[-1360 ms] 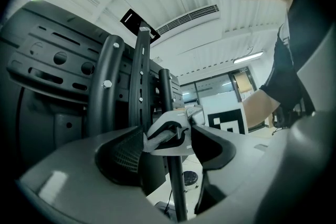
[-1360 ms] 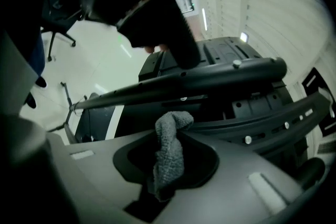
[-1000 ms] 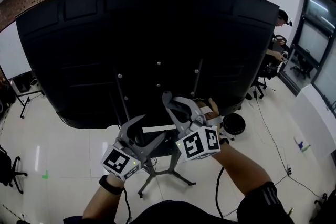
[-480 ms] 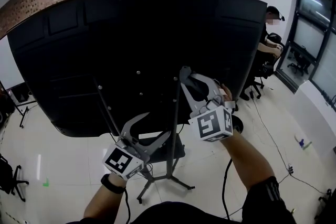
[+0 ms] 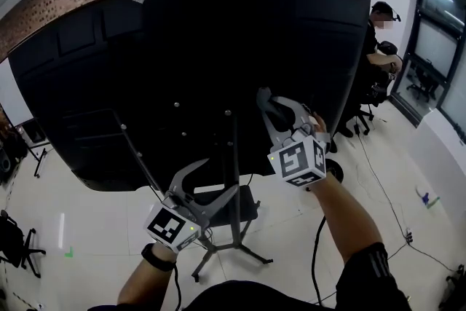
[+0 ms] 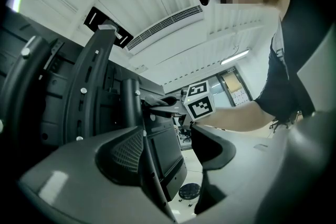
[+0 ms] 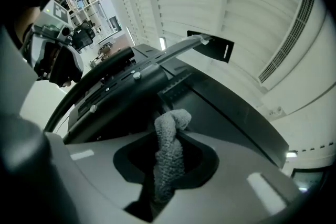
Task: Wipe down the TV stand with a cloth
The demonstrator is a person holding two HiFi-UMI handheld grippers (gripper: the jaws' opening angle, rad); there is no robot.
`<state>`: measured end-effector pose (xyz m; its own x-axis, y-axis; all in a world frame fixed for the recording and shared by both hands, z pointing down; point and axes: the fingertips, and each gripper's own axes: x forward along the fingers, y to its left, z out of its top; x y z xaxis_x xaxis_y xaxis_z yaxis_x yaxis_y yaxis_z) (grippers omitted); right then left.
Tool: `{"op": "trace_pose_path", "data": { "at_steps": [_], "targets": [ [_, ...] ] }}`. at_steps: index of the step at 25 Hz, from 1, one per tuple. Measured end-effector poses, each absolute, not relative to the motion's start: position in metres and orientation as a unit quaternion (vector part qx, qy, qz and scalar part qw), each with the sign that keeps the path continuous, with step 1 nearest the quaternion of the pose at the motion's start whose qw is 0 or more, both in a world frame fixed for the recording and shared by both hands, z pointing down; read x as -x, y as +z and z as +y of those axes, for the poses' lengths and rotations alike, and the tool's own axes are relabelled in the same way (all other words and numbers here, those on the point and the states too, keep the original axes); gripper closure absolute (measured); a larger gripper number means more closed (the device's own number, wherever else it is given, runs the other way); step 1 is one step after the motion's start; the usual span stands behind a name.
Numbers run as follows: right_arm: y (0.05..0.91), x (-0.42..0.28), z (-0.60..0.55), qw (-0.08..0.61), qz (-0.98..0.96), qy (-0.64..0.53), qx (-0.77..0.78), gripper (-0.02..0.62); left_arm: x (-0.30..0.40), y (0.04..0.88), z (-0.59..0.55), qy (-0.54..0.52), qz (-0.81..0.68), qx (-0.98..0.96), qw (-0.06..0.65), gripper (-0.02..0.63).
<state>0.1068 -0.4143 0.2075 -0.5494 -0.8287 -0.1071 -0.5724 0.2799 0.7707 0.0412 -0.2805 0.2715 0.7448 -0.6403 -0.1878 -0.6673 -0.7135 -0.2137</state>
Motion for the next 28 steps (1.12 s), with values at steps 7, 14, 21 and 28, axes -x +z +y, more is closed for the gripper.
{"op": "trace_pose_path", "data": {
  "at_steps": [7, 14, 21, 28],
  "targets": [
    [0.208, -0.175, -0.431, 0.164, -0.77, -0.376, -0.489, 0.534, -0.078, 0.277, -0.287, 0.051, 0.339, 0.931, 0.129, 0.296],
    [0.207, -0.212, -0.436, 0.158, -0.77, -0.354, -0.507, 0.534, -0.101, 0.283, -0.29, 0.049, 0.334, 0.933, 0.125, 0.296],
    [0.23, -0.139, -0.402, 0.13, -0.818, -0.367, -0.424, 0.532, -0.089, 0.281, -0.291, 0.056, 0.357, 0.924, 0.125, 0.296],
    [0.26, -0.074, -0.401, 0.139, -0.842, -0.37, -0.368, 0.532, -0.073, 0.283, -0.286, 0.052, 0.383, 0.914, 0.124, 0.296]
  ]
}}
